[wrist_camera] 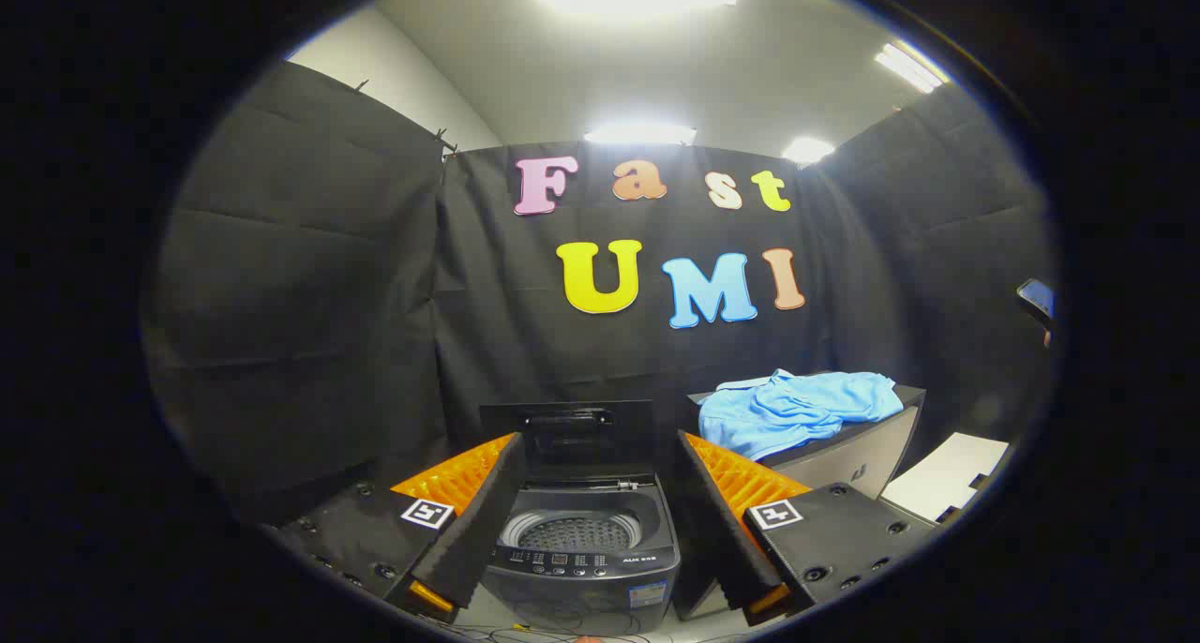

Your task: Put the clothes into the washing machine and then close the washing machine lid.

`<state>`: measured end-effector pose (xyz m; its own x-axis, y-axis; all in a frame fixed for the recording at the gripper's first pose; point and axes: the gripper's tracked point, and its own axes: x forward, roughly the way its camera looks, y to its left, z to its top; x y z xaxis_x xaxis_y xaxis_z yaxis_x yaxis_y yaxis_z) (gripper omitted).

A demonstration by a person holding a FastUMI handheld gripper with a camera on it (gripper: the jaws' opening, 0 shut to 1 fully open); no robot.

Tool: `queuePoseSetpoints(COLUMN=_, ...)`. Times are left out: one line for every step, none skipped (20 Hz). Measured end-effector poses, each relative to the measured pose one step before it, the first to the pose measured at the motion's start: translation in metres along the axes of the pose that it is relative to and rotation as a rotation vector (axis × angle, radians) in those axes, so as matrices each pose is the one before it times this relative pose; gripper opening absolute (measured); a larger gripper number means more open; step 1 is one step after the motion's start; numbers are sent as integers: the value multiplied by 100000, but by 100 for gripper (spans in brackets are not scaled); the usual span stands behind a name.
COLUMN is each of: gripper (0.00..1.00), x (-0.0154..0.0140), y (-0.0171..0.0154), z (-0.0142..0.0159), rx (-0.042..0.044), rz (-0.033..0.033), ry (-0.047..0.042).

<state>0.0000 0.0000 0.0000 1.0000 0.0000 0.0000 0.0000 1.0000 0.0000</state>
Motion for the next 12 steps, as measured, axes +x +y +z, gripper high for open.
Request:
queuePoseSetpoints(gripper=98, x=114, y=-6, z=-45, rx=-57, rz=338, ry=108)
queuePoseSetpoints(gripper=98, x=88, y=-90, z=-74, rx=-233, rz=119, ry=62)
queuePoseSetpoints(gripper=98, x=65, y=-65, z=7, rx=-203, rz=225, ry=156)
queuePoseSetpoints(gripper=98, x=-33, y=-65, z=-78, rx=-182, rz=164, ry=28)
queuePoseSetpoints(gripper=98, x=28, y=-33, z=-25, rx=49, rz=215, ry=2)
queuePoseSetpoints(gripper=98, x=-29, y=-31, z=-24, rx=39, rz=89, ry=-58)
queuePoseSetpoints(gripper=98, x=79, y=-68, z=62, rx=14, rz=170, ry=-136)
queuePoseSetpoints(gripper=98, x=44, y=32, z=21, rx=-24, rz=75, ry=12)
queuePoseSetpoints(gripper=98, x=45, y=60, z=68, rx=-12, rz=242, ry=16)
queuePoseSetpoints(gripper=98, x=-4, y=-5, z=-236, rx=37, rz=95, ry=90)
queuePoseSetpoints(gripper=98, x=68, y=-14, z=-40, rx=142, rz=196, ry=91)
queuePoseSetpoints(gripper=98, x=-41, y=164, z=12, rx=111, rz=148, ry=19)
